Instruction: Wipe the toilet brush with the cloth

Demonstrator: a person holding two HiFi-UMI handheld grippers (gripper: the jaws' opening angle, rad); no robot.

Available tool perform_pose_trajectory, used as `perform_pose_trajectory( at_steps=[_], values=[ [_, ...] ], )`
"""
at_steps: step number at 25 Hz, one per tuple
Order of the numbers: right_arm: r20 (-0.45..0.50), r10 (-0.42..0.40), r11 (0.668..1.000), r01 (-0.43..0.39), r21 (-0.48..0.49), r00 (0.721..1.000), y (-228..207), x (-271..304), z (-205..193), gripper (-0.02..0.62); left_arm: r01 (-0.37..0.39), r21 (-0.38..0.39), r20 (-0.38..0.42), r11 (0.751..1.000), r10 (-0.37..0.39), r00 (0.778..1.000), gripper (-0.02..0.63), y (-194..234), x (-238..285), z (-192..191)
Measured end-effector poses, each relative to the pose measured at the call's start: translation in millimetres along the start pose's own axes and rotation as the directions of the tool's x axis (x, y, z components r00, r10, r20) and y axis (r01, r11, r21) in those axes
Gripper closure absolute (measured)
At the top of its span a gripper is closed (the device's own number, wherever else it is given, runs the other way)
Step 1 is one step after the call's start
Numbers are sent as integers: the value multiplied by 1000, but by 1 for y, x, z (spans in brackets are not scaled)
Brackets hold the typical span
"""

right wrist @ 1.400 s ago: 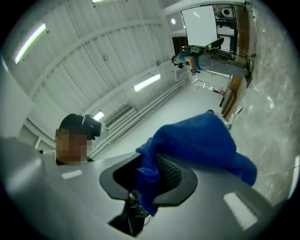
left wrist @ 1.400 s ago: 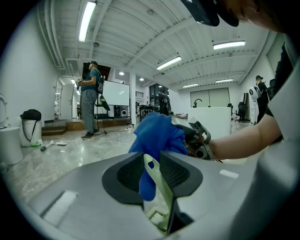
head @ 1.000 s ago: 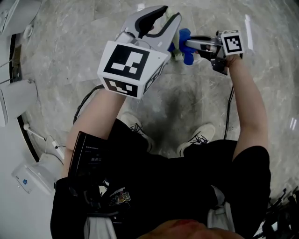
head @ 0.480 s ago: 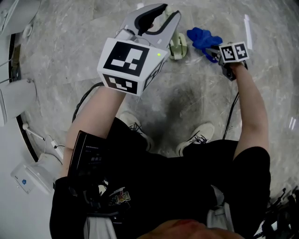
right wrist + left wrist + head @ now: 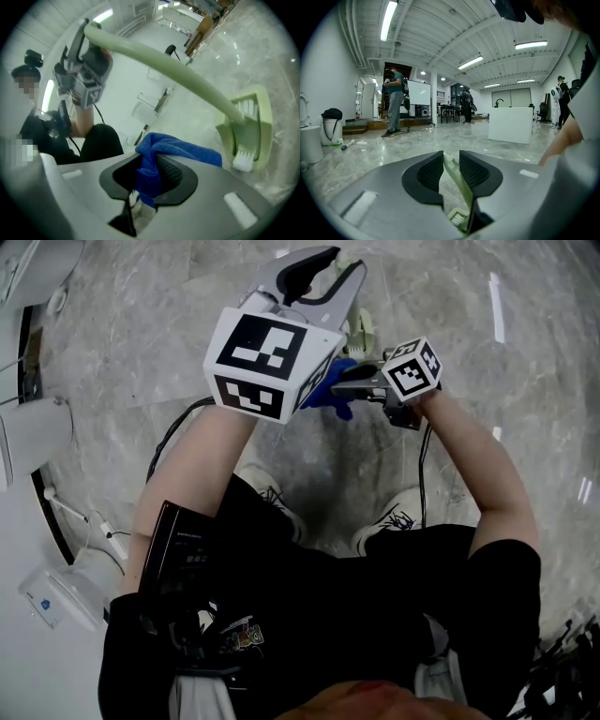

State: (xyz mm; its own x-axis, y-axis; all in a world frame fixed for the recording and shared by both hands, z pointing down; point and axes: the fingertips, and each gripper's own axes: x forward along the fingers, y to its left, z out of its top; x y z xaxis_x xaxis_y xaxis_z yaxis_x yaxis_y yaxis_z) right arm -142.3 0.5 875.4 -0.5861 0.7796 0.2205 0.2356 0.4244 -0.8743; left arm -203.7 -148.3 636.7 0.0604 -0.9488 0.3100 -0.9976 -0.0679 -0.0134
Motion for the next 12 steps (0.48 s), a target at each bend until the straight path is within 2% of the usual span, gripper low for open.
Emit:
perform_pose_trajectory(
  at_steps=[2,4,9,12],
  values=[
    [142,76,997,-78,11,987,23,-11,37,503,2,-2,-9,1000,-2,1000,488,1,0,-2],
    [227,120,993,-122,-3,966,39,-29,64,503,5,-9,-19,1000,-5,1000,488,4,1,-3],
    [242,167,983,-142,-115,956,69,-83,85,503,7,-46,-31,999,-9,999,486,9,0,-7],
    [275,277,944,-208,-256,920,121,-118,112,505,19,-43,-28,999,-20,999,486,6,0,-6]
  ],
)
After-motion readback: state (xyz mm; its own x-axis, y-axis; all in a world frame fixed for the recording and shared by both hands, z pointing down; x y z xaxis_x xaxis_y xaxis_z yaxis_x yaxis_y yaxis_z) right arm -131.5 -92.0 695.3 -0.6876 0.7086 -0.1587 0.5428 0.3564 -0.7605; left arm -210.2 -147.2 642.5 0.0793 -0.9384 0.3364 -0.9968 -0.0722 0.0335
